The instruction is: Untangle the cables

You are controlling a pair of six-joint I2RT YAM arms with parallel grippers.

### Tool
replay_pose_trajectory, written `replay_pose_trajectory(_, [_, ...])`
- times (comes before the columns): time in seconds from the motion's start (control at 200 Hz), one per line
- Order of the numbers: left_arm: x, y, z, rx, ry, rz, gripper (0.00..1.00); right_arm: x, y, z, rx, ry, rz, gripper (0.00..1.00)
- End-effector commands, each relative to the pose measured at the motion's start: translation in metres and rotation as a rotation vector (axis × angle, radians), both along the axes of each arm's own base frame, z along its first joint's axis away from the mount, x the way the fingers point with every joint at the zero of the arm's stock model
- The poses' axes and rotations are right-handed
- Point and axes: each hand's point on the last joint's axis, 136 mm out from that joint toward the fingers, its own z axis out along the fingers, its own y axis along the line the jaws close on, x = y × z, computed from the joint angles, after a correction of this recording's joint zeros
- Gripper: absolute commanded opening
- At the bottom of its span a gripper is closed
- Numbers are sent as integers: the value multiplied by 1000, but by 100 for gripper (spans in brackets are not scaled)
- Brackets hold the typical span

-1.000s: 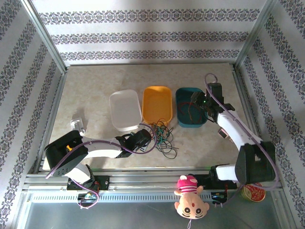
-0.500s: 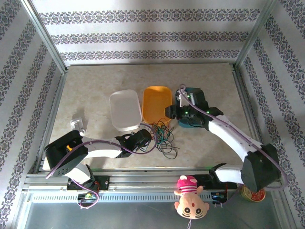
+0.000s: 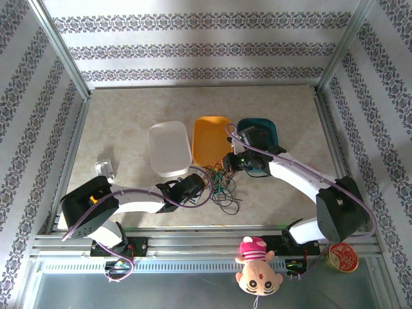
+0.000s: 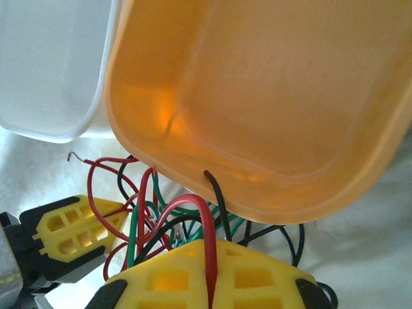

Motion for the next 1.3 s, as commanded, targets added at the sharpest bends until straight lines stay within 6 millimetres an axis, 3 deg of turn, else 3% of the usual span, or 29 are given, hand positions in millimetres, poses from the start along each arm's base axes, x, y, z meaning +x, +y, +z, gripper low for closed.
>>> replay_pose_trajectory(0.0, [-5, -5, 6, -20, -13, -11, 0, 18, -15, 48, 26, -146, -81, 0])
replay_pose_trajectory(0.265, [-12, 11, -8, -1, 8, 24, 0, 31, -48, 142, 69, -417, -220, 0])
replay_pose_trajectory(0.44, [-16, 18, -15, 9, 22, 39, 0, 33, -75, 189, 90, -556, -322, 0])
replay_pose_trajectory(0.63, [-18, 22, -20, 16, 30, 48, 0, 27, -100, 228, 122, -679, -409, 0])
replay_pose_trajectory(0.74, [-22, 16, -18, -12, 44, 9, 0, 19, -81, 229, 164, -659, -288, 0])
replay_pose_trajectory(0.819, [-31, 2, -10, -74, 62, -76, 3, 13, -60, 218, 216, -594, -185, 0])
replay_pose_trajectory(0.919, [-42, -11, 7, -154, 75, -163, 39, 5, -39, 202, 257, -519, -113, 0])
replay_pose_trajectory(1.034, [-52, -12, 25, -197, 73, -216, 65, 2, -24, 182, 257, -453, -75, 0])
replay_pose_trajectory(1.159, [-56, -12, 46, -237, 42, -252, 70, 3, -17, 169, 257, -406, -70, 0])
replay_pose_trajectory(1.294, [-55, -27, 69, -274, 22, -306, 70, 5, -12, 169, 265, -392, -58, 0])
